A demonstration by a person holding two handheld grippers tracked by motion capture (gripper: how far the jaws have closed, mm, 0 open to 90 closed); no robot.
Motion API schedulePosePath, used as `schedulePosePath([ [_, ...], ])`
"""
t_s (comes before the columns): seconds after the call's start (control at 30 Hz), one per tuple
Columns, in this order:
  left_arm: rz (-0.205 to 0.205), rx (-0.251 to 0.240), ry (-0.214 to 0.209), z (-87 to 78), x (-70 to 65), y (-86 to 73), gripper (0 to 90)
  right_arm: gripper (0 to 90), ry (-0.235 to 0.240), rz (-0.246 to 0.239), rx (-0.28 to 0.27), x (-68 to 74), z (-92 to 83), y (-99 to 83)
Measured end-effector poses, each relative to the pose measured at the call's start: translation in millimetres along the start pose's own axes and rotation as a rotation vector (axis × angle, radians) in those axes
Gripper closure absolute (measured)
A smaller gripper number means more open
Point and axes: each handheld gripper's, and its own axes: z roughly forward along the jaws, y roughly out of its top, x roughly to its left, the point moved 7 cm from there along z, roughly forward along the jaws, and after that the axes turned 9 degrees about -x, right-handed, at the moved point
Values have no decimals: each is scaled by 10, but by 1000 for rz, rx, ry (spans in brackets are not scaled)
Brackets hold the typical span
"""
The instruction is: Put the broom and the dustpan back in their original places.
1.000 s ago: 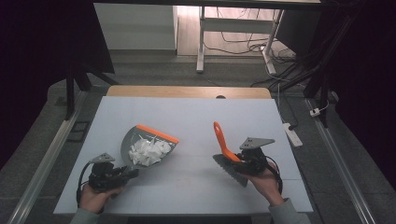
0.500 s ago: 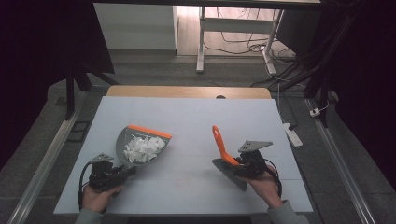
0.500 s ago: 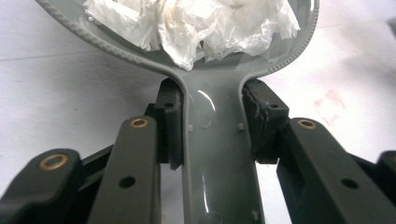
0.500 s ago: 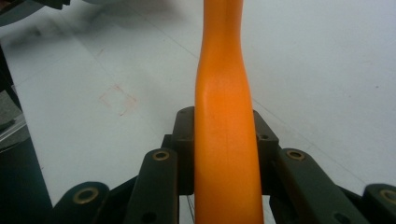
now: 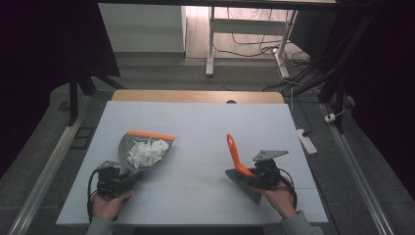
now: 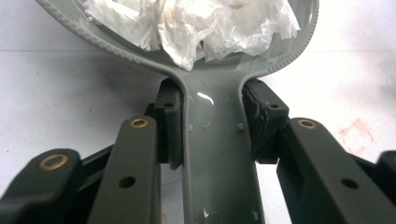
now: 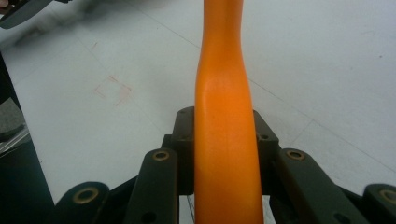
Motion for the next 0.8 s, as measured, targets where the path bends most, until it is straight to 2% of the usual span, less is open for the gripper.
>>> schedulePosePath([
  [0.17, -22, -3, 12, 40, 25, -5, 619, 705, 11, 13, 13, 11, 21, -13],
  [0.27, -36, -5, 31, 70, 48, -7, 620, 705, 2, 20, 20, -27, 51, -44],
  [0.53, -46, 5, 55, 138, 59, -20, 619, 704, -37, 82, 36, -227, 87, -81],
  [0.63, -50, 5, 65, 149, 66, -22, 619, 702, -39, 115, 45, -302, 95, -94],
  [0.8, -51, -2, 67, 145, 59, -17, 619, 689, -42, 141, 63, -431, 105, -117],
])
